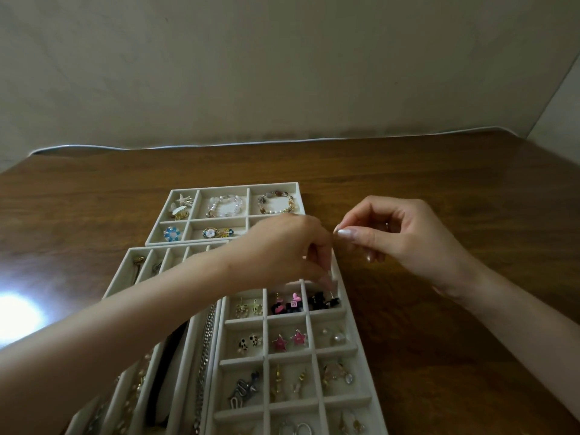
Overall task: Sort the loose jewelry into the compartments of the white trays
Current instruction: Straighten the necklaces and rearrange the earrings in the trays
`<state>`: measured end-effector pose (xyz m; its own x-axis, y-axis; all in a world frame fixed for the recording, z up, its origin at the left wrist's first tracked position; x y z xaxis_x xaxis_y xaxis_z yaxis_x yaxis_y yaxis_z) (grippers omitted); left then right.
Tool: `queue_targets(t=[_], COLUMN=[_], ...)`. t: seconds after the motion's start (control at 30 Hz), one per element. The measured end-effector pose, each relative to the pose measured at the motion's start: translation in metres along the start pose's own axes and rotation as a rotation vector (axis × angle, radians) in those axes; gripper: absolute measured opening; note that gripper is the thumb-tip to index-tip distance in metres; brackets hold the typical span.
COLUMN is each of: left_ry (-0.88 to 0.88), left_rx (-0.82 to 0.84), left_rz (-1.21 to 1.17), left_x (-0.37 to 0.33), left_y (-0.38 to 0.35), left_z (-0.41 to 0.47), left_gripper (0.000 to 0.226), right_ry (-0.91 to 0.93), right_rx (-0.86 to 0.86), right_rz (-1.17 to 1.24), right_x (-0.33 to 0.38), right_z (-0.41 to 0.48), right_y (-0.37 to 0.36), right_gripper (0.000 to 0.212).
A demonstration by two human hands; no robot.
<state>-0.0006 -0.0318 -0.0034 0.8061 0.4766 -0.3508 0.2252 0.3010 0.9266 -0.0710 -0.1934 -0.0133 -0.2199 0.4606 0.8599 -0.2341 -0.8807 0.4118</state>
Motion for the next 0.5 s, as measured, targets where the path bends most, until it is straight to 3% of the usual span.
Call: queue_targets(t=[0.07, 0.23, 0.5], left_ry=[0.014, 0.042, 0.112], left_rx=[-0.008, 0.015, -0.006], left_rz=[0.016, 0.202, 0.414], left_x=[0.004, -0.002, -0.016], left_y=[0.006, 0.001, -0.013], left_z=[-0.005, -0.014, -0.011], left_gripper=[0.014, 0.017, 0.020], right_ry=[-0.016, -0.083, -0.008], right_rx=[0.041, 0.323, 0.341], right_rz=[-0.078, -0.419, -0.845], right_x=[0.002, 0.011, 0.027], right_z=[0.001, -0.002, -0.008], right_y=[0.003, -0.004, -0.031], right_gripper=[0.007, 0.011, 0.012])
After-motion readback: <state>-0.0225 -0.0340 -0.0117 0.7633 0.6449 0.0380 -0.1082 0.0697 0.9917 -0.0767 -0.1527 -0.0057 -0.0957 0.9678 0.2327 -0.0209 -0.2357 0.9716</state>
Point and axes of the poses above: each hand's wrist, its own z-axis towards the middle knuckle, its own y-axis out of the back of the hand, x = y × z, the point moved 1 cm from there along z, towards the middle knuckle, and after that the axes turned 8 degrees about -x, right-handed, at the moved point
